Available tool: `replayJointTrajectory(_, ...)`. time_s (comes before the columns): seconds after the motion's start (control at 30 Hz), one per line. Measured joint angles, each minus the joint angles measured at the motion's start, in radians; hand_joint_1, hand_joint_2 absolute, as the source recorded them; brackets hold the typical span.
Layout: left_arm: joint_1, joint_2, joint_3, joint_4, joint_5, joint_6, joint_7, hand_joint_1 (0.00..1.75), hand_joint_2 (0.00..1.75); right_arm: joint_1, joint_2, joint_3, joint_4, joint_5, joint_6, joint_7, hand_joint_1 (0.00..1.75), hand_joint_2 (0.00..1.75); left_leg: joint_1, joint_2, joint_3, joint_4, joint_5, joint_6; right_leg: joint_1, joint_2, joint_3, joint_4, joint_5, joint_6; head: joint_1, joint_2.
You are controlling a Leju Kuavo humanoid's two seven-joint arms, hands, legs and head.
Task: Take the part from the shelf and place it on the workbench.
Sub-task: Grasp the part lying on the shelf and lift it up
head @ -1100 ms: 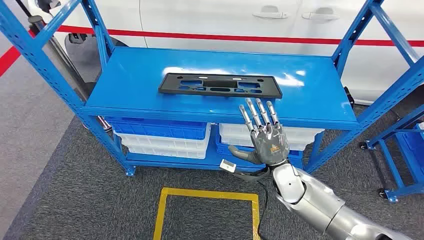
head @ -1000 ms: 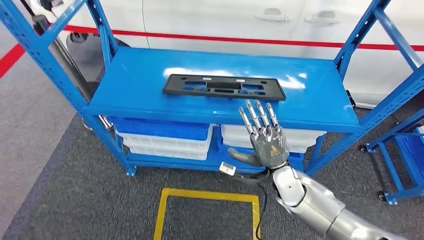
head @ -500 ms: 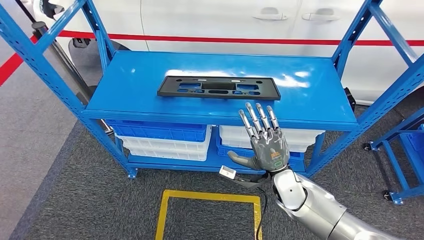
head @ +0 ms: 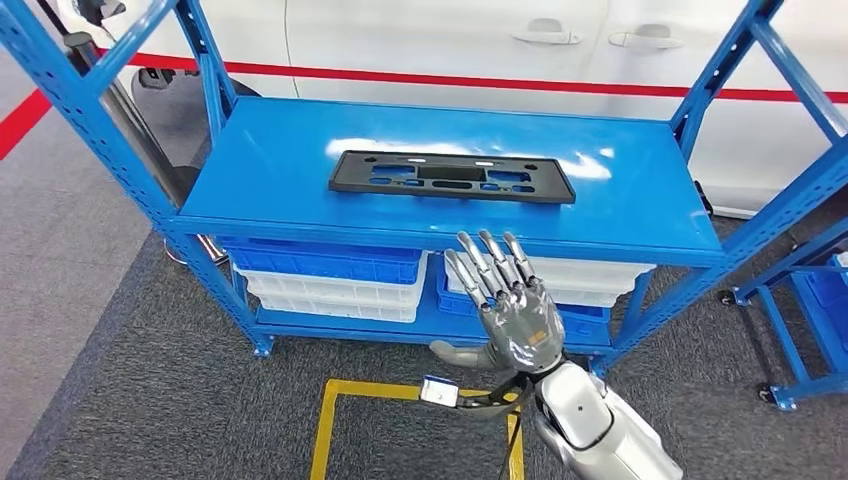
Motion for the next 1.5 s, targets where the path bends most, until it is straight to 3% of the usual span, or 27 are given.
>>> replayJointTrajectory(0.07, -0.005, -0.003, 0.002, 0.000, -0.007, -0.010, -0.002, 0.00, 1.75, 0.027, 0.022, -0.047, -0.007, 0.000, 0.000, -0.030, 0.00, 1.75, -0.002, 0.000, -0.001, 0.000, 0.000, 0.005, 0.000, 0.000, -0.064, 0.135, -0.064, 0.004, 0.003, 0.000)
replayJointTrajectory(0.1, -0.006, -0.003, 0.002, 0.000, -0.013, -0.008, 0.006, 0.00, 1.75, 0.040, 0.033, -0.066, -0.009, 0.000, 0.000, -0.046, 0.00, 1.75, -0.003, 0.000, -0.001, 0.000, 0.000, 0.006, 0.000, 0.000, -0.090, 0.185, -0.077, 0.004, 0.003, 0.000)
replayJointTrajectory(0.13, -0.006, -0.003, 0.002, 0.000, -0.017, -0.002, 0.018, 0.00, 1.75, 0.052, 0.044, -0.083, -0.013, 0.000, 0.000, -0.063, 0.00, 1.75, -0.004, 0.000, -0.001, 0.000, -0.001, 0.006, 0.000, 0.000, -0.100, 0.203, -0.073, 0.003, 0.003, 0.000)
replayJointTrajectory(0.17, -0.006, -0.003, 0.002, 0.000, -0.021, 0.005, 0.031, 0.00, 1.75, 0.062, 0.055, -0.099, -0.017, 0.000, 0.000, -0.079, 0.00, 1.75, -0.005, 0.000, 0.001, 0.000, -0.001, 0.006, 0.001, 0.000, -0.091, 0.180, -0.048, 0.000, 0.003, 0.000)
replayJointTrajectory(0.23, -0.007, -0.004, 0.003, 0.000, -0.024, 0.013, 0.046, 0.00, 1.75, 0.074, 0.072, -0.126, -0.027, 0.000, 0.000, -0.100, 0.00, 1.75, -0.007, -0.001, 0.004, 0.000, -0.003, 0.005, 0.003, 0.000, -0.026, 0.044, 0.022, -0.011, 0.003, 0.000)
replayJointTrajectory(0.3, -0.008, -0.005, 0.003, 0.000, -0.026, 0.017, 0.051, 0.00, 1.75, 0.079, 0.086, -0.146, -0.036, 0.000, 0.000, -0.109, 0.00, 1.75, -0.010, -0.001, 0.004, 0.002, -0.005, -0.002, 0.009, 0.000, 0.023, -0.063, 0.058, -0.021, 0.003, 0.000)
replayJointTrajectory(0.37, -0.009, -0.005, 0.004, 0.000, -0.026, 0.022, 0.054, 0.00, 0.87, 0.085, 0.096, -0.161, -0.041, 0.000, 0.000, -0.120, 0.00, 1.75, -0.011, -0.001, 0.003, 0.001, -0.005, -0.013, 0.015, 0.001, 0.031, -0.083, 0.059, -0.025, 0.003, 0.000)
replayJointTrajectory(0.43, -0.008, -0.005, 0.007, 0.000, -0.022, 0.036, 0.060, 0.00, 0.00, 0.094, 0.105, -0.178, -0.047, 0.000, 0.000, -0.135, 0.00, 1.75, -0.010, 0.000, 0.003, 0.005, -0.011, -0.024, 0.011, 0.002, 0.035, -0.091, 0.064, -0.034, 0.004, 0.000)
replayJointTrajectory(0.5, -0.007, -0.004, 0.014, 0.000, -0.020, 0.050, 0.068, 0.00, 0.00, 0.102, 0.116, -0.196, -0.052, 0.000, 0.000, -0.147, 0.00, 1.75, -0.010, 0.000, -0.021, 0.065, -0.053, -0.034, 0.005, 0.000, 0.040, -0.100, 0.069, -0.045, 0.001, 0.000)
replayJointTrajectory(0.57, -0.006, -0.003, 0.020, 0.000, -0.020, 0.059, 0.072, 0.00, 0.00, 0.111, 0.125, -0.209, -0.054, 0.000, 0.000, -0.157, 0.00, 1.75, -0.006, 0.001, -0.078, 0.191, -0.118, -0.042, 0.005, -0.002, 0.041, -0.101, 0.068, -0.051, -0.002, 0.000)
replayJointTrajectory(0.6, -0.004, -0.003, 0.022, 0.000, -0.020, 0.061, 0.074, 0.00, 0.00, 0.117, 0.128, -0.213, -0.054, 0.000, 0.000, -0.162, 0.00, 1.75, -0.004, 0.001, -0.103, 0.247, -0.139, -0.045, 0.005, -0.002, 0.040, -0.100, 0.067, -0.052, -0.002, 0.000)
replayJointTrajectory(0.63, -0.003, -0.003, 0.022, 0.000, -0.020, 0.064, 0.076, 0.00, 0.00, 0.122, 0.130, -0.218, -0.054, 0.000, 0.000, -0.165, 0.00, 1.75, -0.002, 0.001, -0.116, 0.274, -0.141, -0.048, 0.006, -0.002, 0.040, -0.100, 0.067, -0.052, -0.002, 0.000)
replayJointTrajectory(0.67, -0.001, -0.002, 0.023, 0.000, -0.022, 0.068, 0.078, 0.00, 0.00, 0.125, 0.132, -0.223, -0.054, 0.000, 0.000, -0.168, 0.00, 1.75, -0.001, 0.001, -0.109, 0.261, -0.123, -0.049, 0.006, -0.001, 0.040, -0.098, 0.066, -0.052, -0.002, 0.000)
replayJointTrajectory(0.7, 0.000, -0.002, 0.023, 0.000, -0.023, 0.071, 0.080, 0.00, 0.00, 0.127, 0.135, -0.227, -0.053, 0.000, 0.000, -0.169, 0.00, 1.75, 0.000, 0.001, -0.085, 0.211, -0.090, -0.049, 0.005, 0.000, 0.041, -0.096, 0.064, -0.050, -0.002, 0.000)
replayJointTrajectory(0.77, -0.001, -0.002, 0.023, 0.000, -0.028, 0.077, 0.084, 0.00, 0.00, 0.128, 0.139, -0.233, -0.053, 0.000, 0.000, -0.170, 0.00, 1.75, 0.000, 0.001, -0.019, 0.074, -0.030, -0.045, 0.007, 0.002, 0.041, -0.089, 0.059, -0.044, -0.003, 0.000)
replayJointTrajectory(0.83, -0.003, -0.002, 0.023, 0.000, -0.035, 0.079, 0.090, 0.00, 0.00, 0.128, 0.141, -0.239, -0.053, 0.000, 0.000, -0.174, 0.00, 1.75, -0.002, 0.000, 0.012, 0.006, -0.015, -0.036, 0.009, 0.002, 0.038, -0.083, 0.056, -0.035, -0.002, 0.000)
replayJointTrajectory(0.97, 0.001, -0.001, 0.023, 0.000, -0.054, 0.074, 0.127, 0.00, 0.00, 0.126, 0.148, -0.246, -0.053, 0.000, 0.000, -0.187, 0.00, 1.75, -0.002, 0.000, 0.015, -0.008, -0.007, -0.011, 0.006, 0.002, 0.029, -0.066, 0.043, -0.013, 0.001, 0.000)
replayJointTrajectory(1.0, 0.002, 0.000, 0.023, 0.000, -0.059, 0.073, 0.141, 0.00, 0.00, 0.123, 0.149, -0.244, -0.053, 0.000, 0.000, -0.188, 0.00, 1.75, 0.000, 0.000, 0.017, -0.012, -0.004, -0.006, 0.004, 0.002, 0.014, -0.033, 0.020, -0.008, 0.002, 0.000)
replayJointTrajectory(1.1, 0.004, 0.001, 0.023, 0.000, -0.066, 0.073, 0.190, 0.00, 0.00, 0.115, 0.155, -0.224, -0.035, -0.003, 0.000, -0.189, 0.00, 1.75, 0.000, 0.001, 0.016, -0.014, -0.003, 0.001, 0.000, 0.002, -0.073, 0.150, -0.066, 0.000, 0.006, 0.000)
replayJointTrajectory(1.13, 0.005, 0.003, 0.024, 0.000, -0.067, 0.075, 0.207, 0.00, 0.00, 0.112, 0.158, -0.213, -0.020, -0.005, 0.000, -0.189, 0.00, 1.75, 0.000, 0.001, 0.016, -0.013, -0.004, 0.000, -0.001, 0.002, -0.092, 0.187, -0.072, 0.002, 0.006, 0.000)
replayJointTrajectory(1.17, 0.006, 0.004, 0.025, 0.000, -0.066, 0.079, 0.221, 0.00, 0.00, 0.109, 0.161, -0.201, -0.003, -0.008, 0.000, -0.188, 0.00, 1.75, 0.000, 0.000, 0.017, -0.012, -0.004, 0.000, -0.003, 0.002, -0.094, 0.187, -0.058, 0.003, 0.006, 0.000)
replayJointTrajectory(1.2, 0.008, 0.005, 0.028, 0.000, -0.061, 0.083, 0.230, 0.00, 0.00, 0.103, 0.163, -0.189, 0.016, -0.010, 0.000, -0.186, 0.00, 1.75, 0.000, 0.000, 0.018, -0.011, -0.005, -0.002, -0.005, 0.002, -0.077, 0.150, -0.028, 0.003, 0.006, 0.000)
replayJointTrajectory(1.23, 0.008, 0.006, 0.034, 0.000, -0.051, 0.086, 0.232, 0.00, 0.00, 0.096, 0.166, -0.178, 0.036, -0.010, 0.000, -0.181, 0.00, 1.75, 0.001, -0.001, 0.019, -0.009, -0.007, -0.004, -0.007, 0.002, -0.045, 0.084, 0.010, 0.001, 0.006, 0.000)
replayJointTrajectory(1.3, 0.008, 0.007, 0.053, 0.000, -0.023, 0.083, 0.228, 0.00, 0.00, 0.079, 0.170, -0.158, 0.075, -0.010, 0.000, -0.158, 0.00, 1.75, -0.003, -0.003, 0.017, -0.004, -0.011, -0.013, -0.006, 0.002, 0.010, -0.034, 0.054, -0.006, 0.006, 0.000)
replayJointTrajectory(1.33, 0.007, 0.007, 0.066, 0.000, -0.008, 0.077, 0.226, 0.00, 0.00, 0.072, 0.172, -0.145, 0.093, -0.010, 0.000, -0.142, 0.00, 1.75, -0.004, -0.003, 0.016, -0.003, -0.012, -0.019, -0.003, 0.003, 0.023, -0.065, 0.060, -0.010, 0.005, 0.000)
replayJointTrajectory(1.43, 0.006, 0.007, 0.099, 0.000, 0.018, 0.060, 0.226, 0.00, 0.00, 0.062, 0.174, -0.107, 0.135, -0.010, 0.000, -0.108, 0.00, 1.75, -0.003, -0.002, 0.014, -0.002, -0.015, -0.037, 0.000, 0.005, 0.023, -0.075, 0.059, -0.027, 0.003, 0.000)
replayJointTrajectory(1.5, 0.006, 0.008, 0.114, 0.000, 0.022, 0.056, 0.226, 0.00, 0.00, 0.054, 0.175, -0.090, 0.154, -0.010, 0.000, -0.104, 0.00, 1.75, 0.000, -0.001, -0.002, 0.039, -0.045, -0.046, -0.002, 0.004, 0.026, -0.080, 0.062, -0.041, 0.000, 0.000)
